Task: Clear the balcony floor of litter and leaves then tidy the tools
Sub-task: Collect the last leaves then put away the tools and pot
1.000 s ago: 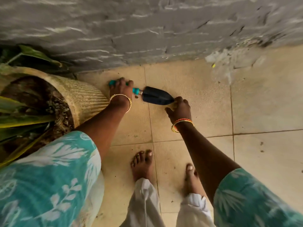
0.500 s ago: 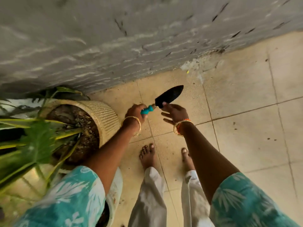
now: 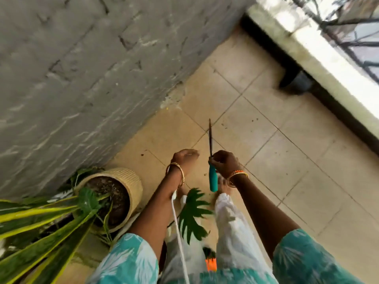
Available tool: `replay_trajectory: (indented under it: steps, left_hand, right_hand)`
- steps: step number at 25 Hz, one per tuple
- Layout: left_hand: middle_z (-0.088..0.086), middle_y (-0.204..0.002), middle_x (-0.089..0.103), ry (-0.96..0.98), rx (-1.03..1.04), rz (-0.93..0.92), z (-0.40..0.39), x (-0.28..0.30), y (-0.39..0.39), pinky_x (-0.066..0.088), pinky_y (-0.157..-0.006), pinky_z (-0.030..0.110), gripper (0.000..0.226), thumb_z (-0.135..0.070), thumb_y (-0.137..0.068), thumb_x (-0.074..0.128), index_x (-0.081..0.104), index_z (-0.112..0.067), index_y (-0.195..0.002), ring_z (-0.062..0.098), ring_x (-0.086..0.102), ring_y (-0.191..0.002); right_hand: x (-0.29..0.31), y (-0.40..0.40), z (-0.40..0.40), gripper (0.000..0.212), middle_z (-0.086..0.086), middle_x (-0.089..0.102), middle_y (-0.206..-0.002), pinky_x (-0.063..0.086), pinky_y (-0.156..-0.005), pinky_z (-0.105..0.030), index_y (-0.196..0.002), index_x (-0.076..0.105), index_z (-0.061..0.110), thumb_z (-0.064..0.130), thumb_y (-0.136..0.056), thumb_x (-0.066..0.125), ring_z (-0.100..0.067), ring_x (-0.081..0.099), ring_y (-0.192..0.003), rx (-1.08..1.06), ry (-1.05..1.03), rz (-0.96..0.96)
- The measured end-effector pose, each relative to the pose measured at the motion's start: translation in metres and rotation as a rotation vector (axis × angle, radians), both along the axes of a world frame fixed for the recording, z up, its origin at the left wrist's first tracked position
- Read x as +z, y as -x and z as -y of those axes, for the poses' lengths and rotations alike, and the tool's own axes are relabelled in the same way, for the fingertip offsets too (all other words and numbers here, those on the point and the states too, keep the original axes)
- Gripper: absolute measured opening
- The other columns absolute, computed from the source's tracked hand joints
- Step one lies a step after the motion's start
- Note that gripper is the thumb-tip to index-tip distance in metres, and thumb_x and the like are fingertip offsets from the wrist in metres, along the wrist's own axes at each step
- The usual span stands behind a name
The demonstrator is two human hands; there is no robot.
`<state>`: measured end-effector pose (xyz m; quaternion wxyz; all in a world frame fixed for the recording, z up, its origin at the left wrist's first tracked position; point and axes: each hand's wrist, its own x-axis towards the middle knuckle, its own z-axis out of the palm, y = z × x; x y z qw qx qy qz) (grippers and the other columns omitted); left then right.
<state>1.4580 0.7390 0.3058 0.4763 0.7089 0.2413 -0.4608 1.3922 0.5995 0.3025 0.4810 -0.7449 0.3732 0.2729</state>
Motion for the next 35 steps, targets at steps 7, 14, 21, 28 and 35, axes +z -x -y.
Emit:
replay_trajectory:
  steps: [7, 14, 21, 28, 35]
  left_hand:
    - [0.011, -0.095, 0.067, 0.129, 0.091, -0.112, 0.102, 0.101, 0.047, 0.049, -0.069, 0.029, 0.019, -0.022, -0.097, 0.049, 0.063, -0.01, -0.093, 0.02, 0.064, -0.074]
    - [0.011, -0.086, 0.064, 0.087, -0.151, -0.018, 0.25, 0.164, 0.174, 0.052, -0.054, 0.023, 0.016, -0.009, -0.094, 0.056, 0.052, -0.013, -0.079, 0.008, 0.064, -0.05]
    - [0.009, -0.074, 0.06, 0.124, -0.41, 0.007, 0.43, 0.217, 0.327, 0.052, -0.048, 0.021, 0.021, -0.005, -0.096, 0.051, 0.05, -0.011, -0.076, 0.005, 0.06, -0.039]
    - [0.018, -0.103, 0.063, 0.144, -0.611, -0.022, 0.592, 0.231, 0.407, 0.052, -0.057, 0.028, 0.003, -0.007, -0.096, 0.052, 0.053, -0.009, -0.098, 0.02, 0.063, -0.061]
    - [0.013, -0.102, 0.066, 0.218, -0.939, -0.019, 0.76, 0.258, 0.511, 0.053, -0.052, 0.023, 0.031, -0.013, -0.097, 0.052, 0.053, -0.002, -0.126, 0.015, 0.066, -0.063]
  right_hand:
    - [0.067, 0.126, 0.067, 0.02, -0.008, 0.065, -0.088, 0.052, -0.065, -0.037, -0.089, 0.062, 0.016, 0.028, -0.075, 0.069, -0.029, 0.062, -0.077, 0.016, 0.319, 0.145]
    - [0.128, 0.279, 0.185, 0.025, -0.012, 0.06, -0.09, 0.05, -0.06, -0.036, -0.093, 0.061, 0.007, 0.021, -0.075, 0.073, -0.032, 0.059, -0.072, -0.205, 0.442, 0.204]
    - [0.183, 0.459, 0.321, 0.029, -0.012, 0.063, -0.099, 0.047, -0.076, -0.035, -0.106, 0.064, 0.009, 0.016, -0.078, 0.068, -0.033, 0.059, -0.091, -0.415, 0.474, 0.045]
    - [0.214, 0.558, 0.423, 0.035, -0.004, 0.065, -0.108, 0.046, -0.086, -0.035, -0.116, 0.063, 0.02, 0.028, -0.082, 0.067, -0.027, 0.057, -0.101, -0.692, 0.617, -0.093]
    - [0.239, 0.634, 0.535, 0.041, -0.007, 0.061, -0.116, 0.046, -0.091, -0.04, -0.124, 0.057, 0.023, 0.015, -0.084, 0.064, -0.031, 0.054, -0.109, -1.033, 0.654, -0.299]
